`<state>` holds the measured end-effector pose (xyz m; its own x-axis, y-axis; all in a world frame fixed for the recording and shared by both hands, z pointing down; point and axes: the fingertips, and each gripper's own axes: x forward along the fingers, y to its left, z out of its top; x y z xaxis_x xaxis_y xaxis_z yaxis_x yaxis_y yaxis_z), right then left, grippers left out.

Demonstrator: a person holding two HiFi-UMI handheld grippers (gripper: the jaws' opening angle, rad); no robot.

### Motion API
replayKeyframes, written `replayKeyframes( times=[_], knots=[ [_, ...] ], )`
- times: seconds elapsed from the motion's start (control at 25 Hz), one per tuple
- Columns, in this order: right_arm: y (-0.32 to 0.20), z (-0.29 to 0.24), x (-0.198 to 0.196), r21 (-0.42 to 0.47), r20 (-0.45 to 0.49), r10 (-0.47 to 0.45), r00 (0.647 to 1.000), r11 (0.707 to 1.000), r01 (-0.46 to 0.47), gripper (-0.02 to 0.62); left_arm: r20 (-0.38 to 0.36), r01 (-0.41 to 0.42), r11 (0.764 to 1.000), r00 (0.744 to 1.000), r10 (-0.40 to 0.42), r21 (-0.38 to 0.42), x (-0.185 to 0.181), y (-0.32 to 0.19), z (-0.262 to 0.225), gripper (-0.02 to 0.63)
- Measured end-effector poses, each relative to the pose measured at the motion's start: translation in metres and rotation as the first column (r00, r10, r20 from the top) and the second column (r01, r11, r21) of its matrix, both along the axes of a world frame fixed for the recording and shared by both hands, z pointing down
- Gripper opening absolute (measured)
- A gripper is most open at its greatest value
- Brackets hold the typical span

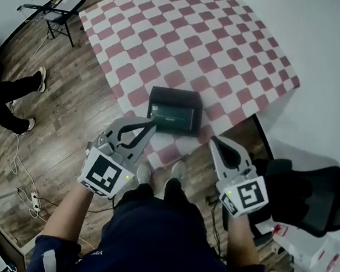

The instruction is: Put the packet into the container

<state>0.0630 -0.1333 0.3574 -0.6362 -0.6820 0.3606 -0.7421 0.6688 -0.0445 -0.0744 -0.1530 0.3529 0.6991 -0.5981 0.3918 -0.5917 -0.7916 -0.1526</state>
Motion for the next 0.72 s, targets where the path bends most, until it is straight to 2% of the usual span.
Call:
replayKeyframes(
  times=[0.36,0.48,0.72],
  knots=[
    [0.02,-0.014,-0.021,0.049,-0.031,0.006,0.999,0.999,-0.005,0.017,-0.11,0.041,0.997,0.993,-0.049,-0.07,-0.02,0.028,0.015,0.023],
    [0.025,-0.016,-0.024,0.053,-0.031,0.007,0.999,0.999,-0.005,0.017,-0.16,0.048,0.991,0.985,-0.068,-0.124,-0.023,0.038,0.02,0.023],
    [0.031,-0.013,-0.027,0.051,-0.046,0.001,0.999,0.999,0.001,0.017,-0.171,0.036,0.991,0.984,-0.058,-0.133,-0.025,0.045,0.022,0.023]
  ],
)
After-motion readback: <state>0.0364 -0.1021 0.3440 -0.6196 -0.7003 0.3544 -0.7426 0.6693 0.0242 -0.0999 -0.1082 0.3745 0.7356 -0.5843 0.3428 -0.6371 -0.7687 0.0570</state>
